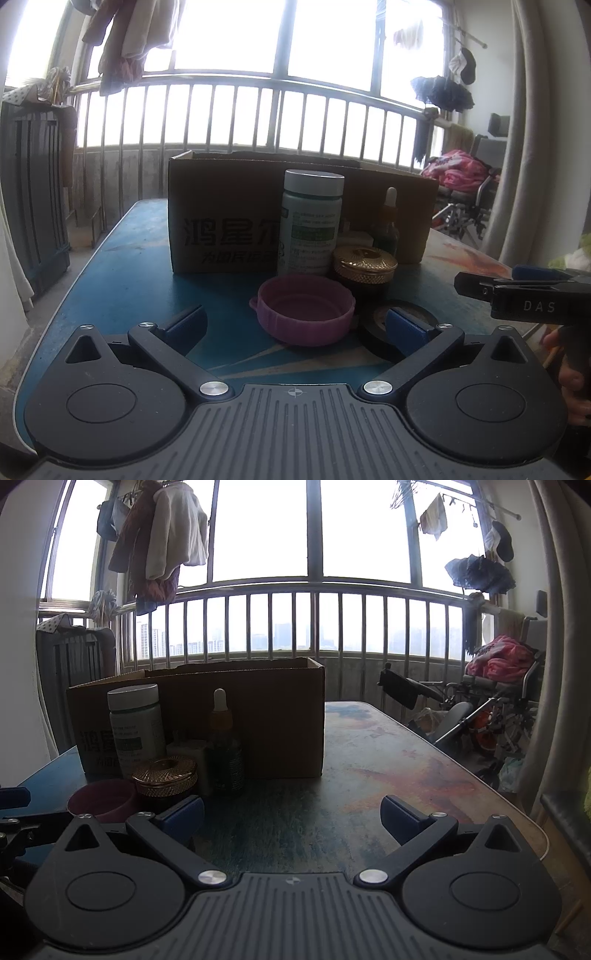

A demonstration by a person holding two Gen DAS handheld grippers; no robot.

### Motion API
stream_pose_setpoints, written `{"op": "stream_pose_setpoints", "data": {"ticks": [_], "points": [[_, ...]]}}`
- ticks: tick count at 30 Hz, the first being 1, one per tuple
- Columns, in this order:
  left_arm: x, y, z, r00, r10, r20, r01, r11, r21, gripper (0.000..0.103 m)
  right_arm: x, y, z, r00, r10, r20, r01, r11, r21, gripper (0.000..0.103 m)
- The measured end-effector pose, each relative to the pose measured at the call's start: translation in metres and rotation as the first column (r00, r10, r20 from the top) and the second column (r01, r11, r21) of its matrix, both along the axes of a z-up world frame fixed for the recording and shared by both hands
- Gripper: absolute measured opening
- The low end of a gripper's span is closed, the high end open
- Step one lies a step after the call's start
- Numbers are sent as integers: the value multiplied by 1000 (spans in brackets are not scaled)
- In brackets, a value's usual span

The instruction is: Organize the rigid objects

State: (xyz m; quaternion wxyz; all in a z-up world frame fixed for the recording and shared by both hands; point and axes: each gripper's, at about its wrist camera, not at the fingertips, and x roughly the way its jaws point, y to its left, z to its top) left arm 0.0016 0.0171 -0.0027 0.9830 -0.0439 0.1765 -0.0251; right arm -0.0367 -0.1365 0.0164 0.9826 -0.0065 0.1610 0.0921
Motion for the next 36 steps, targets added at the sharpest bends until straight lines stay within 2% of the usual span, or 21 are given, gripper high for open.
{"op": "stream_pose_setpoints", "data": {"ticks": [17,36], "points": [[-1,-8,-3,1000,-14,-12,14,999,41,103,-1,-1,1,1000,-1,5,1,1000,0,103],[0,-10,-3,1000,-24,-16,25,999,39,103,0,-2,1,1000,10,2,-10,1000,6,103]]}}
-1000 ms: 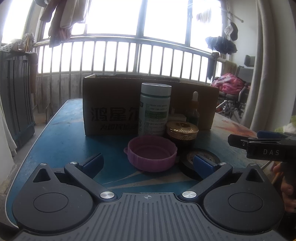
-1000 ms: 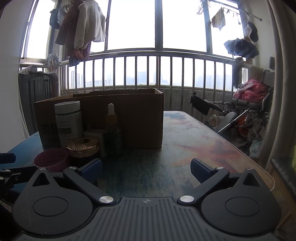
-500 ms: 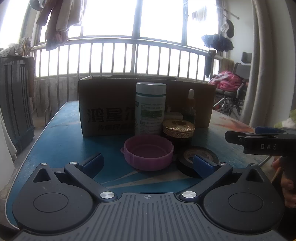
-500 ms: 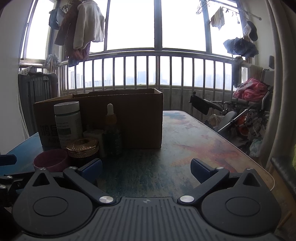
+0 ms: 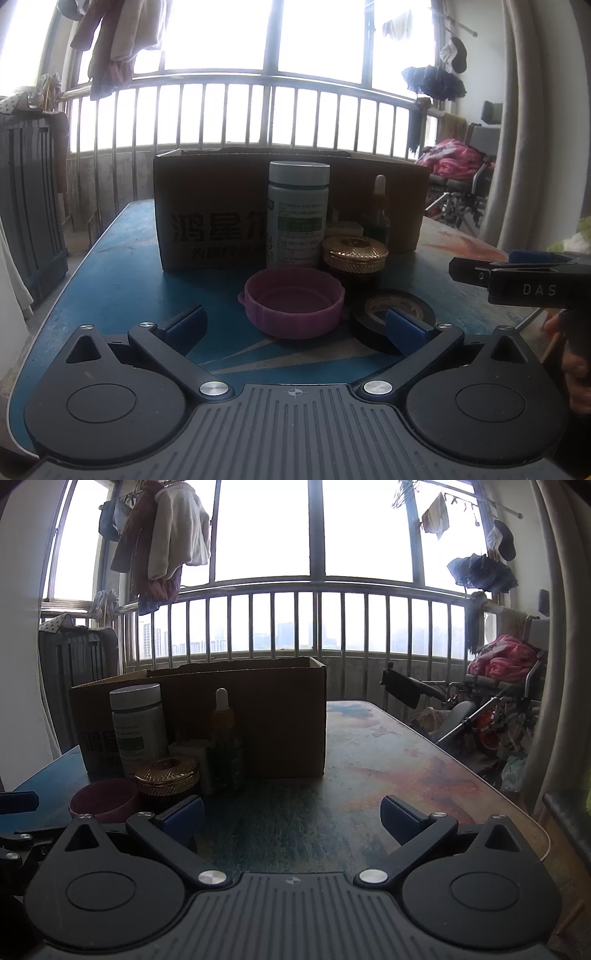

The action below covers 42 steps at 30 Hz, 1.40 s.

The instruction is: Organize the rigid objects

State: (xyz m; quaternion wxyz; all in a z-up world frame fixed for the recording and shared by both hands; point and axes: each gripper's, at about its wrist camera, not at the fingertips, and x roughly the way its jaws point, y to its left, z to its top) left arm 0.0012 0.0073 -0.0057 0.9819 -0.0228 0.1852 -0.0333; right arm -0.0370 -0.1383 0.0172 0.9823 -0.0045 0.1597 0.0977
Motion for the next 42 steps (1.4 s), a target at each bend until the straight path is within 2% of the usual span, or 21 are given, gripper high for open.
{"op": "stream_pose_setpoints", "data": {"ticks": [12,17,25,31,33,35,39,42], "points": [[3,0,-1,1000,11,-10,-11,1000,1,103,-1,-1,2,1000,18,1,-18,1000,16,103],[4,-2,-1,998,67,2,-67,996,53,103,2,-1,3,999,41,-9,-40,998,38,103],[20,-1,3,996,84,5,-84,996,12,102,10,7,10,994,104,10,-105,992,71,103],[34,2,-1,996,66,-60,-69,997,-40,89,11,19,11,982,188,3,-188,979,83,103],[36,2,-3,995,61,-74,-64,997,-33,77,9,22,10,978,206,4,-206,975,80,103],[38,3,-6,994,56,-96,-60,998,-37,71,7,24,11,977,215,15,-215,974,76,103],[34,2,-6,994,60,-88,-63,998,-24,70,5,25,12,969,248,14,-248,965,81,103],[31,5,-5,994,60,-86,-63,998,-31,70,4,24,16,962,273,14,-273,954,121,103]]}}
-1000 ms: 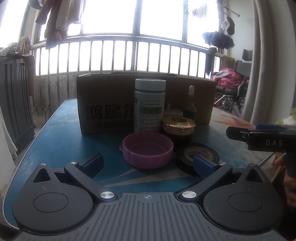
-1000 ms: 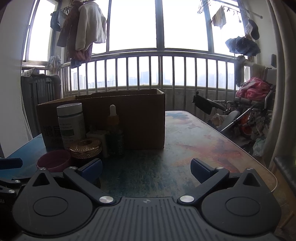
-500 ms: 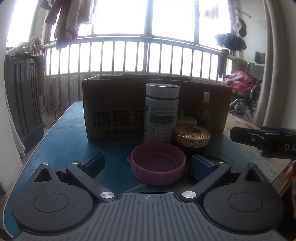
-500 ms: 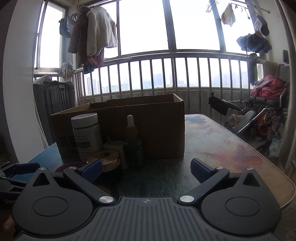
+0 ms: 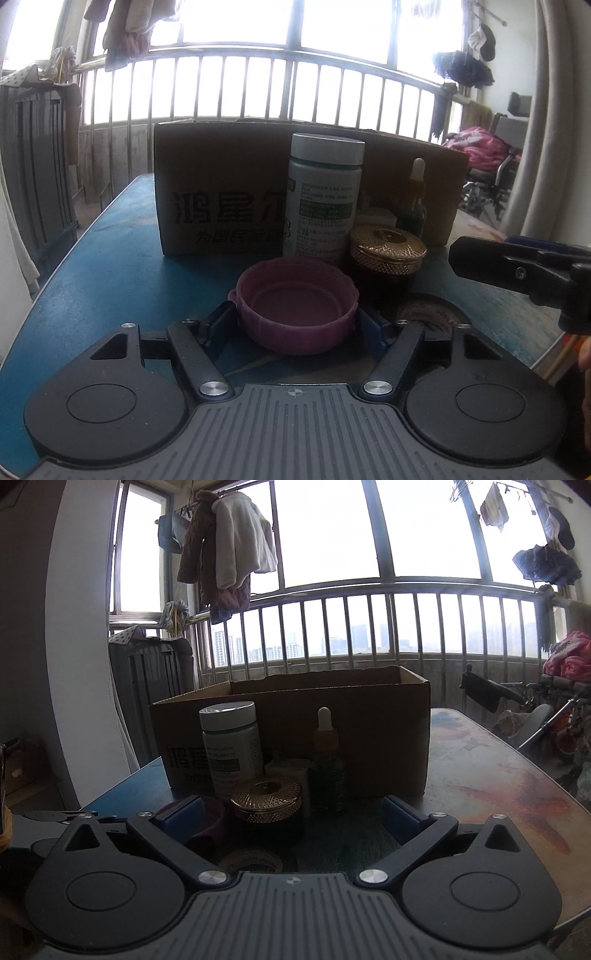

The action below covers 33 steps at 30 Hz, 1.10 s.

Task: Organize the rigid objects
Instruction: 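Lower the right gripper onto the pink plastic lid and close it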

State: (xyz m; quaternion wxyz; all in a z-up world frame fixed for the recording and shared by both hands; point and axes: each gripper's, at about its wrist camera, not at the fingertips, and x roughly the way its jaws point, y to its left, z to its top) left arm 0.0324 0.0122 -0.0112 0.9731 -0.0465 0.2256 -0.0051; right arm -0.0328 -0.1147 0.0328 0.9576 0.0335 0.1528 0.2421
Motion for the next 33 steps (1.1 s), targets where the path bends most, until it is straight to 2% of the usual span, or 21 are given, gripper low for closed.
{"op": "stream_pose_setpoints", "data": {"ticks": [4,6,8,10,16,21,24,26,28,33], "points": [[-7,5,0,1000,-7,2,7,1000,-9,70,0,1,8,996,80,-34,-78,995,58,98],[-12,7,0,1000,-7,4,7,1000,-3,70,6,6,12,989,111,-99,-104,992,75,94],[-15,8,0,1000,-8,5,8,1000,0,70,15,12,13,972,164,-171,-144,982,125,82],[-17,12,1,1000,-11,7,11,1000,-10,70,19,19,15,953,213,-216,-184,972,148,77],[-20,23,0,1000,-21,12,21,999,-38,70,18,64,21,921,274,-276,-286,958,-4,69],[-22,24,-1,999,-31,17,31,999,-23,70,25,81,18,896,263,-357,-294,955,-33,61],[-23,25,-2,999,-35,21,35,999,-14,70,31,82,16,880,253,-402,-286,958,-23,50],[-23,25,-3,999,-36,22,36,999,-11,70,38,84,12,864,248,-438,-284,959,-18,38],[-23,25,-3,999,-36,22,37,999,-14,70,42,85,9,854,241,-461,-284,959,-24,32],[-23,24,-3,1000,-22,22,21,1000,15,70,45,92,11,851,239,-469,-300,952,-60,29]]}}
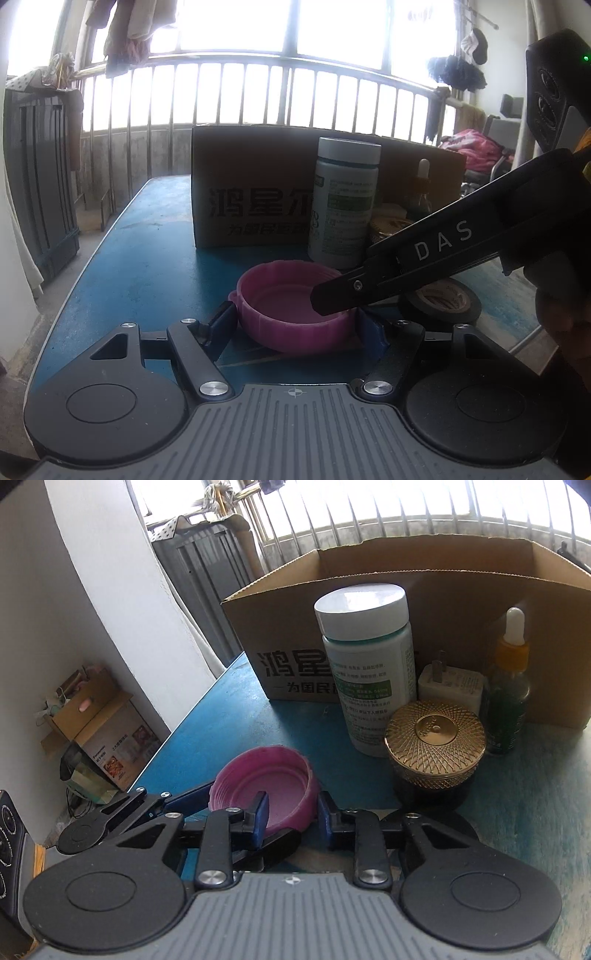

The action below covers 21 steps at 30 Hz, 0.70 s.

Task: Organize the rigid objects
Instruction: 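Lower the right gripper onto the pink plastic lid and close it, then lift the pink lid with the right gripper and lower it into the box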

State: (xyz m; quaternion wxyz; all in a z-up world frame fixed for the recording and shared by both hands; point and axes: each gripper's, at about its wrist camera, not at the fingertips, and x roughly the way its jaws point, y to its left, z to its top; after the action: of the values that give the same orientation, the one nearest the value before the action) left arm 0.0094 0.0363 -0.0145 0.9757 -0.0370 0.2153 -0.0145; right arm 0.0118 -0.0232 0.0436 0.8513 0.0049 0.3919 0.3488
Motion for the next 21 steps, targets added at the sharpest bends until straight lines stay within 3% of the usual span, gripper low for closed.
{"op": "stream_pose_setpoints", "data": {"ticks": [6,13,21], "points": [[-4,-7,0,999,15,31,-18,995,96,70,4,-1,3,1000,-7,-1,7,1000,2,19],[-16,-14,15,990,43,135,-63,987,150,70,-5,-4,25,998,-5,68,2,999,43,18],[-14,-25,40,981,16,193,-53,981,188,70,-12,-16,53,990,-20,140,12,998,56,18]]}}
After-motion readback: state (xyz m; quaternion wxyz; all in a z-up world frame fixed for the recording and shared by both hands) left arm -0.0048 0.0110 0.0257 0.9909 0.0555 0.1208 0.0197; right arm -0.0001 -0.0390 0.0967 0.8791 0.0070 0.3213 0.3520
